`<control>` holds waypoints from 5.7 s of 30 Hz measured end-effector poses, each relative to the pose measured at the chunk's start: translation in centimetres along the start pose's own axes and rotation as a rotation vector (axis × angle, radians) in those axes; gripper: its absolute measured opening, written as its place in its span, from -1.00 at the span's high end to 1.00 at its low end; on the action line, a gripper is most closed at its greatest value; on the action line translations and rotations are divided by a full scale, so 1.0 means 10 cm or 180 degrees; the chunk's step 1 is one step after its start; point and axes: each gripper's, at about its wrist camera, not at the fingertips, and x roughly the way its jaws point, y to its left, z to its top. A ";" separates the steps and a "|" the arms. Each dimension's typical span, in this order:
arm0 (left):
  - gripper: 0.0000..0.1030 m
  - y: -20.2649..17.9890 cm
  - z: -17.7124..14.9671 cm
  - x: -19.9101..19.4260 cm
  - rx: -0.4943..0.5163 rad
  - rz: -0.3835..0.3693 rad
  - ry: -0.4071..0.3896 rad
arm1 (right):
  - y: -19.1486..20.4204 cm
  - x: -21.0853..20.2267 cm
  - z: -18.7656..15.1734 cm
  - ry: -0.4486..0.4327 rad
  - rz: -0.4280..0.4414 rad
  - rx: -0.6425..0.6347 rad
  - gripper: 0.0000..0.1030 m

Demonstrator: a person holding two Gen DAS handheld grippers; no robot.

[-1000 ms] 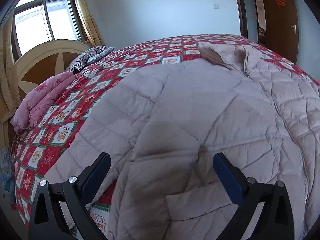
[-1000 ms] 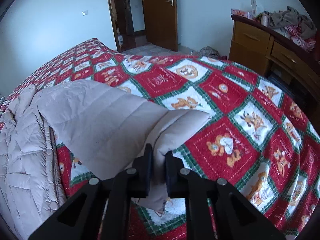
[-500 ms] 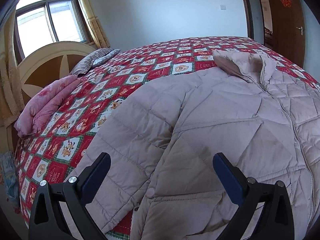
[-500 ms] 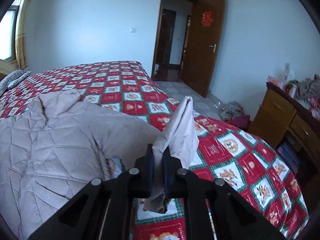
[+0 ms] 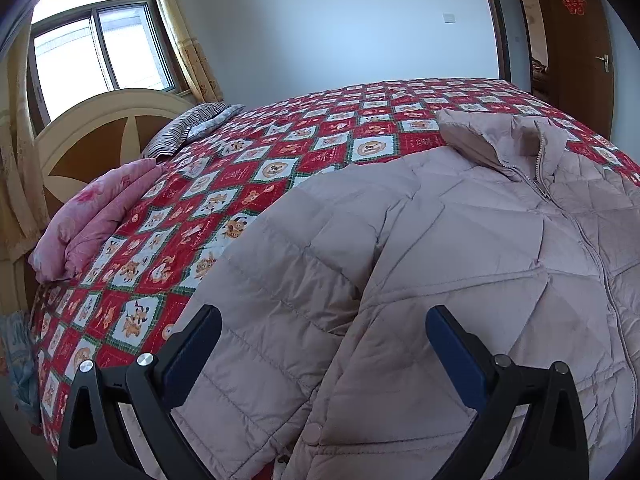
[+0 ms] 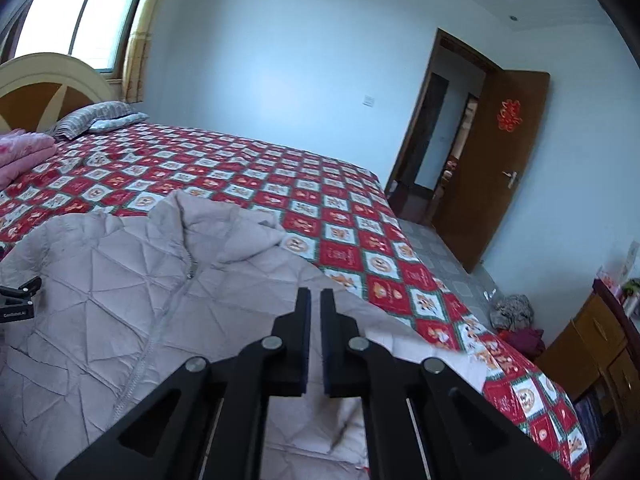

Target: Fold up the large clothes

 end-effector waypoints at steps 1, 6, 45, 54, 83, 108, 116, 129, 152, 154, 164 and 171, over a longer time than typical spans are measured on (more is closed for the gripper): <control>-0.98 0.01 -0.01 0.01 -0.0001 -0.0002 0.0003 | 0.13 0.03 0.04 -0.0006 0.0069 -0.0048 0.90; -0.98 0.06 -0.06 0.02 -0.0026 -0.0050 0.0053 | 0.52 0.22 0.04 0.0095 0.0351 -0.0092 0.89; -0.98 -0.26 -0.02 0.02 0.0076 -0.0110 0.0077 | -0.91 0.44 -0.98 0.0822 -0.0640 -0.0180 0.88; -0.98 -0.19 -0.03 0.05 0.0007 -0.0128 0.0086 | -0.97 0.27 -0.79 0.0609 -0.0532 -0.0015 0.95; -0.98 -0.13 0.05 0.01 -0.0026 -0.0176 0.0028 | -0.83 1.11 -1.16 0.1224 -0.0825 -0.0551 0.28; -0.98 0.39 0.08 -0.06 -0.0320 -0.0028 -0.0033 | 0.50 -0.04 0.35 -0.0380 0.0329 -0.0420 0.84; -0.98 0.62 0.02 0.00 -0.0348 0.0130 0.0001 | 1.48 0.30 0.22 -0.0259 0.0914 -0.0563 0.84; -0.98 0.61 0.10 -0.03 -0.0354 0.0238 -0.0010 | 1.52 0.24 -0.15 -0.0020 0.1664 -0.0387 -0.50; -0.98 -1.04 0.40 0.48 0.0528 0.0509 -0.0206 | -0.36 1.65 -0.57 0.0874 0.0617 0.0799 -0.35; -0.98 -1.00 0.37 0.54 0.0486 0.0447 -0.0170 | -0.34 1.70 -0.66 0.0913 0.0641 0.0772 -0.35; -0.99 -0.86 0.31 0.84 0.0158 -0.0012 0.0155 | -0.11 1.88 -0.81 0.1083 0.0513 0.0465 -0.41; -0.99 -0.91 0.29 0.83 0.0177 0.0026 0.0134 | -0.16 1.45 -0.54 0.0802 0.0374 0.0604 -0.36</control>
